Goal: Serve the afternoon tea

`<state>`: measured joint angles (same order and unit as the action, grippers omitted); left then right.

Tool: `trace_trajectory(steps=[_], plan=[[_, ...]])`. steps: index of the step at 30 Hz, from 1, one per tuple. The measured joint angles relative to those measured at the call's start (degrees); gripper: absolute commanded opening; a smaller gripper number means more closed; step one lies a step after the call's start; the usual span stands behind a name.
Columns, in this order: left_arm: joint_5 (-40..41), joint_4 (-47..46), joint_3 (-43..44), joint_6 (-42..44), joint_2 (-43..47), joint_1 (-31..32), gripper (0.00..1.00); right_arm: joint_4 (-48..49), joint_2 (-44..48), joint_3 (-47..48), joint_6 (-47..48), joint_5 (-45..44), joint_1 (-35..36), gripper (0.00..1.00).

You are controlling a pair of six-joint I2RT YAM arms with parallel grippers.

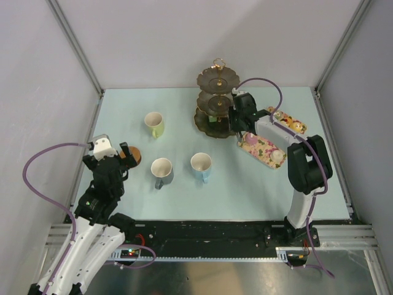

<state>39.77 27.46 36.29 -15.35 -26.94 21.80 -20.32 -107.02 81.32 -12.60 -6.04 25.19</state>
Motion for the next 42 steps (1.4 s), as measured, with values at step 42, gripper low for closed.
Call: trace_trajectory(steps=[42], plan=[[-1.0,-0.3,0.0,0.4,0.8,0.3,1.00,-7.1,10.2,-7.0,0.2,-3.2,1.4,0.58]])
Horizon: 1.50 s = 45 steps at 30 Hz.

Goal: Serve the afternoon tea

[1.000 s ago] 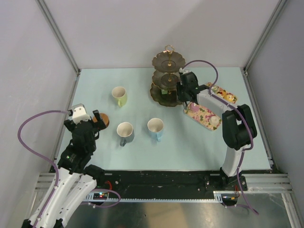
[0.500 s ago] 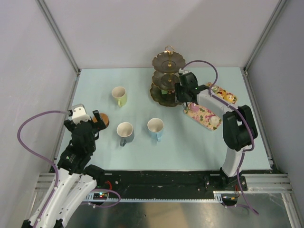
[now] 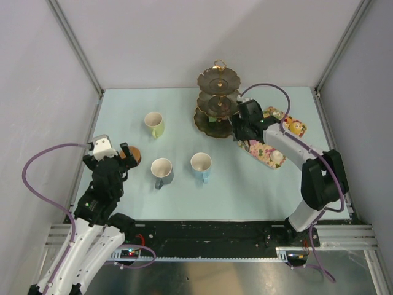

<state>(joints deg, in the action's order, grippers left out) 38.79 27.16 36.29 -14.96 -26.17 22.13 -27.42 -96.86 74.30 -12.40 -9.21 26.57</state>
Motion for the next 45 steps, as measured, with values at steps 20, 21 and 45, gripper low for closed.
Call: trace_trajectory(steps=[20,21,45], plan=[[0.0,-0.1,-0.9,0.0,0.0,0.0,1.00,-16.6,20.4,-6.1,-2.6,-4.2,-9.9,0.58],[0.0,-0.1,-0.9,0.0,0.0,0.0,1.00,-17.0,21.0,-6.1,-2.8,-4.4,-11.2,0.58],[0.0,-0.1,-0.9,0.0,0.0,0.5,1.00,-22.9,20.5,-6.1,-9.0,0.4,-26.5,0.61]])
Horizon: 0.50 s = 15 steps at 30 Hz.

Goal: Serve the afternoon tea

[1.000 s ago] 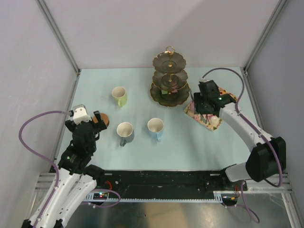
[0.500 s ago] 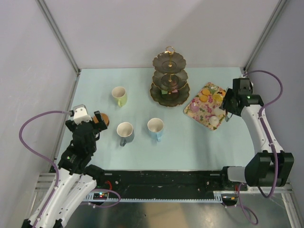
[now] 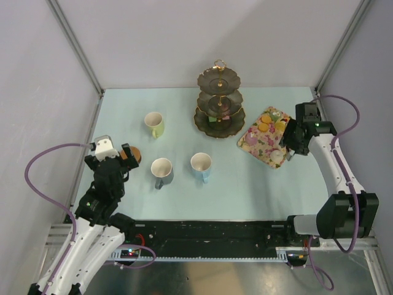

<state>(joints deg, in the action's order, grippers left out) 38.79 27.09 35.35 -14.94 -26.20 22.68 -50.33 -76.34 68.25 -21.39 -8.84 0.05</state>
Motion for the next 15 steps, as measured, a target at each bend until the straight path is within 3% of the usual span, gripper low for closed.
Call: trace_trajectory(steps=[6,15], plan=[[0.0,0.0,0.0,0.0,0.0,0.3,1.00,-3.0,0.0,-0.9,-4.6,-1.4,5.7,0.60],[0.0,-0.1,0.0,0.0,0.5,0.8,1.00,-3.8,-1.5,-1.7,-10.3,-3.4,7.3,0.58]])
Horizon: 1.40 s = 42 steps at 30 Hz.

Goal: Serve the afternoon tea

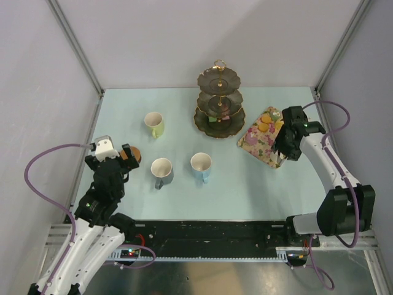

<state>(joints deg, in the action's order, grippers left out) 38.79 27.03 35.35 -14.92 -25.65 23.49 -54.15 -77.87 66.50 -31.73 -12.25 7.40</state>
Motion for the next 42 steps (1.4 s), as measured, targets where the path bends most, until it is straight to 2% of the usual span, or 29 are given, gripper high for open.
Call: trace_trajectory(steps=[19,31,42], plan=[[0.0,-0.2,0.0,0.0,0.2,0.0,1.00,2.9,-6.8,-0.1,-4.8,-0.6,3.0,0.52],[0.0,-0.4,0.0,0.0,0.2,0.0,1.00,2.2,-6.7,-0.1,-5.3,-2.5,5.4,0.32],[0.0,-0.7,0.0,0.4,0.2,0.3,1.00,2.7,-2.0,-0.1,-0.5,-5.5,9.8,0.29]])
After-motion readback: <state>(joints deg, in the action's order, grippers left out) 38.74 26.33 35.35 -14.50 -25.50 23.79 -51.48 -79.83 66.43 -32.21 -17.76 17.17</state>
